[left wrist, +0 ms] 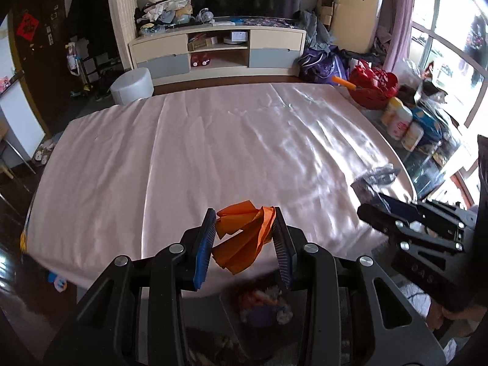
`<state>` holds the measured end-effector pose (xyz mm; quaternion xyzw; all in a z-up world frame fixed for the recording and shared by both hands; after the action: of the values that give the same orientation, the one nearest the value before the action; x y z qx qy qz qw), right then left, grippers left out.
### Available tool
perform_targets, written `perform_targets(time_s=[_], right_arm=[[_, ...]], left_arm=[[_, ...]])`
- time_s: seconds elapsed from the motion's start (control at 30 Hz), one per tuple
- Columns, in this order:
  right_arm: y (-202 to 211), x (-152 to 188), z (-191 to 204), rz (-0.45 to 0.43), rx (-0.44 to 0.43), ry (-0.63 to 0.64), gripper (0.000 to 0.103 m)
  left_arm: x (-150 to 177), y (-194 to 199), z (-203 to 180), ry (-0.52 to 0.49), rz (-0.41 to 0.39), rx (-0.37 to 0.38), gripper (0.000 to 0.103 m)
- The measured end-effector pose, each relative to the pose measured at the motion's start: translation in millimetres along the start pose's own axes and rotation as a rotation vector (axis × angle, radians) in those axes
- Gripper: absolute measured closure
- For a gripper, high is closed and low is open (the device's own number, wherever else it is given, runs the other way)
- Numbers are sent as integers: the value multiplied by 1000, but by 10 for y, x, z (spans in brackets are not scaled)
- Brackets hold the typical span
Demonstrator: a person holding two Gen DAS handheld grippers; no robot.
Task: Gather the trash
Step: 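Carry the orange paper with the left gripper and the blister pack with the right gripper into the bin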
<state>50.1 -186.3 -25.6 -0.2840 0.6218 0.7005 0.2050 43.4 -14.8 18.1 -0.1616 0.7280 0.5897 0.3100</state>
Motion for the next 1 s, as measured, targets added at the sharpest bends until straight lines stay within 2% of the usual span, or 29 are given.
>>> perform_targets(time_s=[0.2, 0.47, 0.73, 1.0], right_arm=[[16, 467, 109, -23, 75, 39, 74], [-375, 991, 145, 75, 16, -19, 74], [-649, 1367, 309, 184, 21, 40, 74], [-1091, 1616, 280, 353, 3, 4, 74]], left_arm=[[594, -44, -96, 7, 33, -6, 68], [1194, -444, 108, 109, 123, -1, 68], [1521, -927, 311, 137, 226, -2, 68], [1692, -1135, 309, 131, 293, 38, 68]])
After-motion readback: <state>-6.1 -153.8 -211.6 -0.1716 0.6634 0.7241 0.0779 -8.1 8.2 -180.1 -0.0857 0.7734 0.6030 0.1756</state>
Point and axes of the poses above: each gripper's, at about its wrist camera, not at the fingertips, and y roughly against the way its jaws point, z to its left, x to its underside, the point moved 1 cm from there along -y, roughly the way its jaws point, and after that the axes turned 9 degrees about x, right-handed, at the moved point
